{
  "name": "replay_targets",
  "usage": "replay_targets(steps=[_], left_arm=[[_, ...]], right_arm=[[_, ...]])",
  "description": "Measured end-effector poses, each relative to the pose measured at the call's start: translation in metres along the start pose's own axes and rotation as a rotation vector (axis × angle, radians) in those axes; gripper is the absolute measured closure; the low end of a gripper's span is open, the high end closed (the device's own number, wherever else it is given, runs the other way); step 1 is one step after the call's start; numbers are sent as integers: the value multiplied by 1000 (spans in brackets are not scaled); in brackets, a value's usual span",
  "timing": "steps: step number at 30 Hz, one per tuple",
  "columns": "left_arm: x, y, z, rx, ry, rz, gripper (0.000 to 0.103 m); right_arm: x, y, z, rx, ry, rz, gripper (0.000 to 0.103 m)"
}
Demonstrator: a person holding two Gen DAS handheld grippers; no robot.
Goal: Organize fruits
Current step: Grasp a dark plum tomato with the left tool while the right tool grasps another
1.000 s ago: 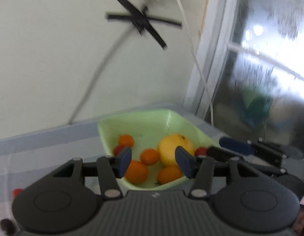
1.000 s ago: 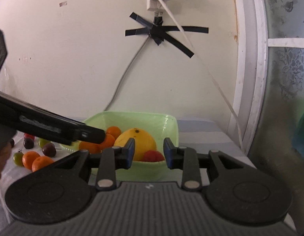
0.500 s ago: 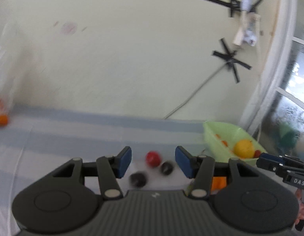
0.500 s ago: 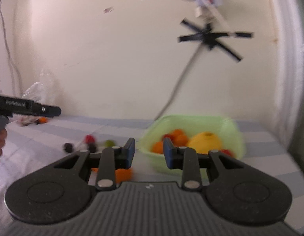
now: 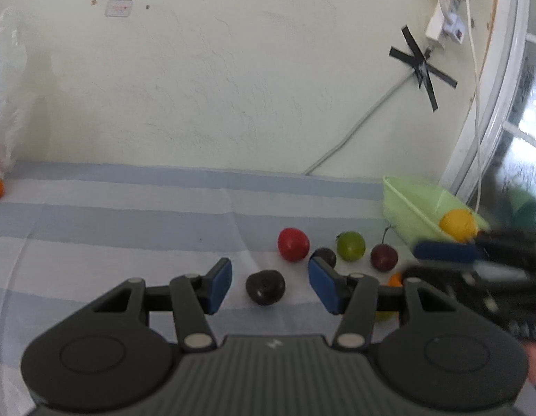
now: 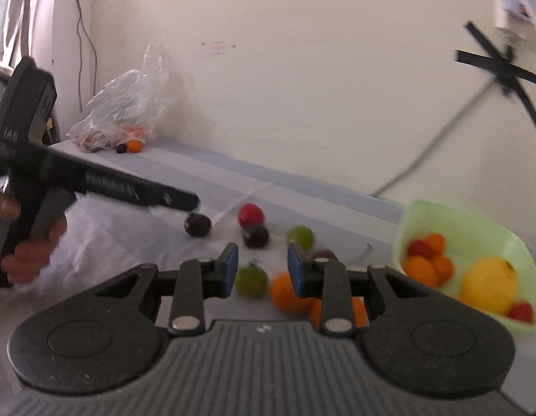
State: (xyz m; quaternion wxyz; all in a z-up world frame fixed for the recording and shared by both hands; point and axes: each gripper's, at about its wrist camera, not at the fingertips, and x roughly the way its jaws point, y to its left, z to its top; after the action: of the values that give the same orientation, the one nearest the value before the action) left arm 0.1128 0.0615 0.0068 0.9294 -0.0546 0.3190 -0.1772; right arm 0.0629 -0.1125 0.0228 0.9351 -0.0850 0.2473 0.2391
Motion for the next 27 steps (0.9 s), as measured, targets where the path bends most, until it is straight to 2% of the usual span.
replay_targets(steps=[10,14,16,19,21,25,27], left_arm=[[16,-10,-8,54,43,19,53],[22,-12,-8,48,68,27,59],[22,-11,-8,39,65,38,71],[21,-4,-8,3,56,25,74],[16,-2,-10,-7,38,-1,75],[0,-17,-19,56,8,-44,75],[-9,-32,-29,66,44,-126,75]], right_arm=[[68,-11,20,92,129,89,69],[81,-7,19,93,182,71,69],[86,-6,18,95,210,66,69],[82,-6,17,96,188,61,75],[70,-5,18,103,141,65,75],[24,-6,10,109,42,42,75],[-6,-7,-4,130,11,29,75]])
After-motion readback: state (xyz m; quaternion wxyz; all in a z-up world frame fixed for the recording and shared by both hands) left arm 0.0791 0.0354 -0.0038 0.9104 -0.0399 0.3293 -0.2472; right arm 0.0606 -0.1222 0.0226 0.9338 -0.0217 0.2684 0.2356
